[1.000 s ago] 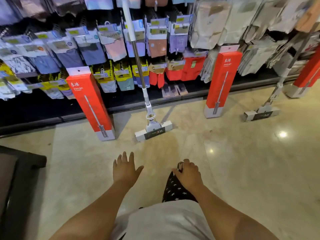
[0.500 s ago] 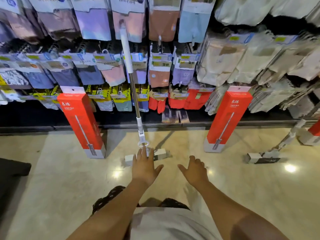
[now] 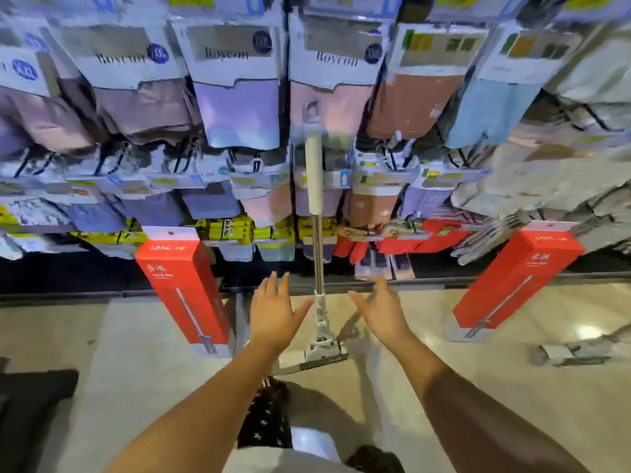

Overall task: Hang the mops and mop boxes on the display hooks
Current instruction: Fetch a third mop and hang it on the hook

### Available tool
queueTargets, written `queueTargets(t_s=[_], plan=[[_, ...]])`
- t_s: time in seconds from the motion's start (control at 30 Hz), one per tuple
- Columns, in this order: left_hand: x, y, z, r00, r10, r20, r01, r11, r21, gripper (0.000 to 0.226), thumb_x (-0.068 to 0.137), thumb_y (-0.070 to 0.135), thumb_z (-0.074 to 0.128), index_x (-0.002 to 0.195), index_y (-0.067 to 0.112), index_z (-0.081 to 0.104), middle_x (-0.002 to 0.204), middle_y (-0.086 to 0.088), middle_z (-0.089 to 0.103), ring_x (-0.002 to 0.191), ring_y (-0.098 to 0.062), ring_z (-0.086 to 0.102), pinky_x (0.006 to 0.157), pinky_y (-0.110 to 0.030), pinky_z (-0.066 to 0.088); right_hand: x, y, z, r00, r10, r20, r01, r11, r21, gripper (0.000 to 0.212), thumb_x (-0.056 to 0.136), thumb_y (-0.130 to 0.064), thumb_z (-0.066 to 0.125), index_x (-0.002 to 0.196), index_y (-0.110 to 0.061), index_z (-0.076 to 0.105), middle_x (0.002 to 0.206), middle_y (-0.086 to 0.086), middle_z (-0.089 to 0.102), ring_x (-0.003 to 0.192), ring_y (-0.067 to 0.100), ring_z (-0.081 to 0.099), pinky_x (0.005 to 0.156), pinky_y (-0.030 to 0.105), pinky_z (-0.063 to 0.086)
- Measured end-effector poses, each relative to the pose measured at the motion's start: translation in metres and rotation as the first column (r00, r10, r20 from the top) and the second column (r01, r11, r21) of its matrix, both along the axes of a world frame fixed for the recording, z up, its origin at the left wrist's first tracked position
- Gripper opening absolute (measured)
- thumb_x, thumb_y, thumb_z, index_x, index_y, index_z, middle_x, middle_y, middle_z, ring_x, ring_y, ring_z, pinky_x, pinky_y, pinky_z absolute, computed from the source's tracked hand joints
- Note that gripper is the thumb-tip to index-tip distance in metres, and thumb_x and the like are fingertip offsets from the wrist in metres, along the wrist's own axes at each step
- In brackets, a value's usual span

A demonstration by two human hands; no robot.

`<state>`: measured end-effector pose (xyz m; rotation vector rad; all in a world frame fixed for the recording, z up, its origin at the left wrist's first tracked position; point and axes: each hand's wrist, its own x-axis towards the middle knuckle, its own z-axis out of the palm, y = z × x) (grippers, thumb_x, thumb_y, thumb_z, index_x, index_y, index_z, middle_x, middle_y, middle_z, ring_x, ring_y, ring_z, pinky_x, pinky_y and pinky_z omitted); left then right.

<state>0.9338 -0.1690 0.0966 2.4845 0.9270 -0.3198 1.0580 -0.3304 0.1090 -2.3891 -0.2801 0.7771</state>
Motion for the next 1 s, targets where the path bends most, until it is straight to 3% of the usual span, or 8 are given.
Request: queueTargets(t_s=[0.23, 0.33, 0.43, 0.63, 0.73, 0.8, 0.9, 1.0], plan=[[0.096, 0.104, 0.037, 0.867, 0.197, 0.458, -0.077, 0.960, -0.269, 0.068, 0.087, 0.050, 0.065, 0.139, 0.010, 0.046, 0.136, -0.009, 0.055, 0.126, -0.026, 0.048, 0.103, -0.036, 0.040, 0.085, 0.163, 0.075, 0.969, -0.148, 0.198, 0.070, 0.932, 0.355, 0.053, 0.092, -0.032, 0.067, 0.136, -0.007, 0.049, 0.136, 0.012, 0.056, 0.126, 0.027, 0.051, 0.101, 0.037, 0.043], [0.126, 0.115, 0.036, 0.838, 0.264, 0.478, -0.025, 0.893, -0.449, 0.068, 0.080, 0.054, 0.069, 0.132, 0.013, 0.053, 0.132, -0.005, 0.059, 0.121, -0.022, 0.055, 0.102, -0.041, 0.045, 0.113, 0.192, 0.089, 0.957, -0.179, 0.227, 0.079, 0.918, 0.389, 0.042, 0.091, -0.031, 0.068, 0.115, 0.003, 0.059, 0.114, 0.022, 0.065, 0.106, 0.035, 0.060, 0.090, 0.048, 0.048], [0.137, 0.115, 0.030, 0.852, 0.332, 0.404, -0.065, 0.834, -0.548, 0.058, 0.081, 0.045, 0.074, 0.124, 0.010, 0.058, 0.125, -0.005, 0.061, 0.115, -0.021, 0.057, 0.097, -0.031, 0.045, 0.123, 0.204, 0.095, 0.975, -0.111, 0.195, 0.038, 0.938, 0.344, 0.033, 0.090, -0.032, 0.069, 0.095, 0.000, 0.061, 0.093, 0.029, 0.065, 0.082, 0.031, 0.062, 0.080, 0.054, 0.049], [0.129, 0.107, 0.023, 0.806, 0.392, 0.443, 0.044, 0.708, -0.705, 0.021, 0.086, 0.030, 0.072, 0.101, 0.015, 0.069, 0.099, 0.006, 0.070, 0.099, -0.018, 0.065, 0.089, -0.043, 0.052, 0.109, 0.193, 0.104, 0.982, -0.093, 0.164, 0.026, 0.929, 0.369, 0.054, 0.084, -0.041, 0.070, 0.103, 0.008, 0.062, 0.103, 0.032, 0.064, 0.099, 0.045, 0.062, 0.085, 0.059, 0.050], [0.121, 0.099, 0.035, 0.811, 0.325, 0.486, 0.156, 0.682, -0.714, 0.011, 0.089, 0.027, 0.069, 0.100, 0.025, 0.069, 0.090, 0.021, 0.069, 0.090, -0.006, 0.066, 0.085, -0.041, 0.055, 0.088, 0.170, 0.111, 0.980, -0.144, 0.136, 0.076, 0.909, 0.410, 0.029, 0.087, -0.025, 0.073, 0.098, 0.001, 0.065, 0.097, 0.019, 0.071, 0.092, 0.032, 0.068, 0.084, 0.052, 0.053], [0.116, 0.091, 0.043, 0.816, 0.236, 0.528, 0.241, 0.691, -0.682, 0.021, 0.088, 0.034, 0.067, 0.103, 0.020, 0.070, 0.094, 0.009, 0.071, 0.090, -0.016, 0.068, 0.081, -0.044, 0.055, 0.070, 0.151, 0.116, 0.978, -0.160, 0.132, 0.088, 0.897, 0.433, 0.025, 0.087, -0.022, 0.074, 0.098, -0.001, 0.067, 0.097, 0.017, 0.072, 0.093, 0.030, 0.069, 0.084, 0.050, 0.054], [0.105, 0.074, 0.052, 0.823, 0.084, 0.561, 0.350, 0.704, -0.618, 0.027, 0.089, 0.033, 0.066, 0.102, 0.010, 0.070, 0.098, -0.007, 0.072, 0.090, -0.019, 0.067, 0.080, -0.038, 0.054, 0.045, 0.121, 0.121, 0.971, -0.198, 0.131, 0.113, 0.869, 0.482, 0.040, 0.084, -0.029, 0.076, 0.091, 0.008, 0.065, 0.086, 0.022, 0.069, 0.079, 0.033, 0.066, 0.071, 0.048, 0.053], [0.089, 0.048, 0.065, 0.833, 0.046, 0.552, 0.382, 0.675, -0.631, 0.014, 0.089, 0.024, 0.069, 0.096, 0.012, 0.073, 0.092, 0.001, 0.072, 0.083, -0.006, 0.066, 0.073, -0.021, 0.051, 0.020, 0.087, 0.130, 0.964, -0.222, 0.149, 0.117, 0.851, 0.512, 0.089, 0.069, -0.063, 0.075, 0.092, 0.021, 0.054, 0.085, 0.040, 0.059, 0.070, 0.041, 0.060, 0.065, 0.050, 0.049]])
